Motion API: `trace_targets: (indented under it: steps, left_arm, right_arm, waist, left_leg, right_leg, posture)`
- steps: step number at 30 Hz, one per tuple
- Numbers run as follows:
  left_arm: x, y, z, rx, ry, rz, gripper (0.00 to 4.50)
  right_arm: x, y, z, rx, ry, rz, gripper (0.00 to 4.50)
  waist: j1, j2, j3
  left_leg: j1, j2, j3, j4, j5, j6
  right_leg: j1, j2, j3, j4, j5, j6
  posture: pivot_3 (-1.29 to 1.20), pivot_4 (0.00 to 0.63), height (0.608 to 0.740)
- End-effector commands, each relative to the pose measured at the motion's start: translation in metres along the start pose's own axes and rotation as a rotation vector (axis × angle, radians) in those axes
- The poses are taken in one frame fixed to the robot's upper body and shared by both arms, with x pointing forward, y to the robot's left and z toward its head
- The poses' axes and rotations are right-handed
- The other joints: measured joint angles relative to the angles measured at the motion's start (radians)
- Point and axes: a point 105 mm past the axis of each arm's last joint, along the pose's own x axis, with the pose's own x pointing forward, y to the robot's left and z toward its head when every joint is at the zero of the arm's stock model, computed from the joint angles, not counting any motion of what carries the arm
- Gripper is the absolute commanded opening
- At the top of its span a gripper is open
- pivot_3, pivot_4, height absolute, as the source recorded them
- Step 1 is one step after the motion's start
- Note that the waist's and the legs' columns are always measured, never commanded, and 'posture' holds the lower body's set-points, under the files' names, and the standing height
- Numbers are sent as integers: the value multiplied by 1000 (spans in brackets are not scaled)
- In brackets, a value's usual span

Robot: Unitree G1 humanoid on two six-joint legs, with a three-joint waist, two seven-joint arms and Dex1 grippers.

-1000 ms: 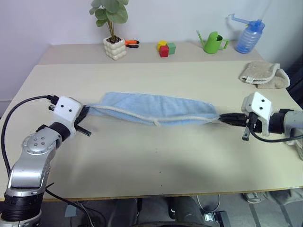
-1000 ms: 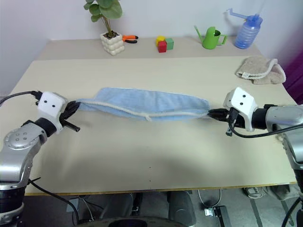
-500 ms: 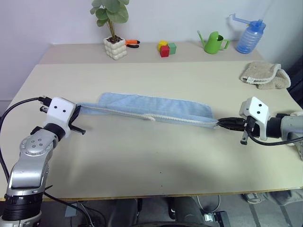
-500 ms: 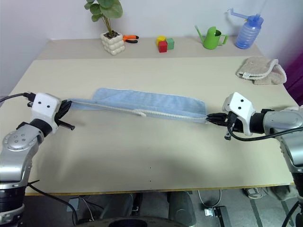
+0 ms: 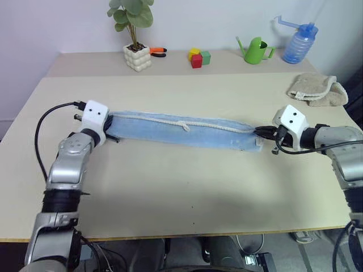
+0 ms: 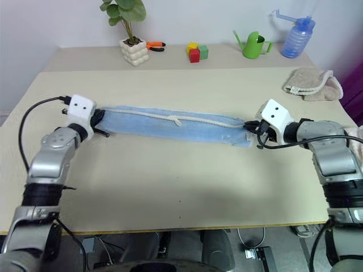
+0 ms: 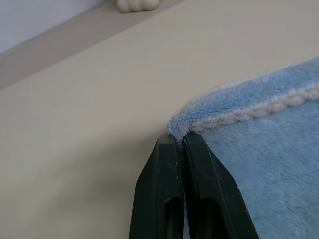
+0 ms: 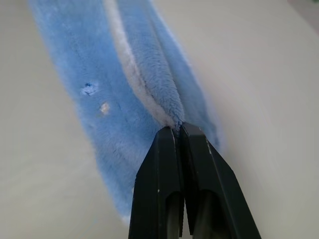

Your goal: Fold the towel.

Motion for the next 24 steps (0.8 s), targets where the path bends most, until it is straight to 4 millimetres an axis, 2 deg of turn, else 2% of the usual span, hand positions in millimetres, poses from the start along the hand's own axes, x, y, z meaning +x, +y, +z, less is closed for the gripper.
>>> trace_targets:
  steps: [1,9,11,12,13,18,19,24]
  left_arm:
    - [12,-1,1,28,-1,8,0]
    - [24,1,-6,-16,34,28,0]
    - [23,4,-6,-58,23,41,0]
    - [22,6,-6,-73,23,54,622]
    - [21,8,-7,-80,27,67,878]
    - [20,20,-13,-92,50,157,3328]
    - [19,22,-14,-117,50,179,3855]
    - [17,24,-8,-176,3,211,3855]
  right_arm:
    - [6,-10,3,-22,-24,-50,29]
    - [19,-19,-1,-6,-40,-115,29]
    - [19,-24,0,10,-47,-142,595]
    - [20,-25,0,11,-47,-149,917]
    - [19,-26,-1,11,-46,-154,1278]
    - [15,-38,-10,-21,-1,-256,3799]
    - [13,-40,-11,-27,3,-281,3859]
    - [2,-46,-9,-3,-25,-360,3859]
  waist:
    - [-2,0,0]
    - [-2,0,0]
    - [-3,0,0]
    - [-3,0,0]
    - [-3,0,0]
    - [0,0,0]
    - [0,0,0]
    - [0,0,0]
  left_leg:
    - [0,0,0,0,0,0]
    - [0,0,0,0,0,0]
    - [0,0,0,0,0,0]
    - [0,0,0,0,0,-1]
    - [0,0,0,0,0,-1]
    - [0,0,0,0,0,-1]
    - [0,0,0,0,0,-1]
    - [0,0,0,0,1,-1]
  right_leg:
    - [0,0,0,0,0,0]
    - [0,0,0,1,0,0]
    - [0,0,0,1,0,0]
    - [0,0,0,1,0,0]
    - [0,0,0,1,0,0]
    - [0,0,0,1,0,0]
    - [0,0,0,1,0,0]
    - [0,0,0,1,0,0]
  posture:
    - [0,150,731]
    - [0,150,731]
    - [0,150,731]
    - [0,150,731]
    - [0,150,731]
    - [0,150,731]
    - [0,150,731]
    - [0,150,731]
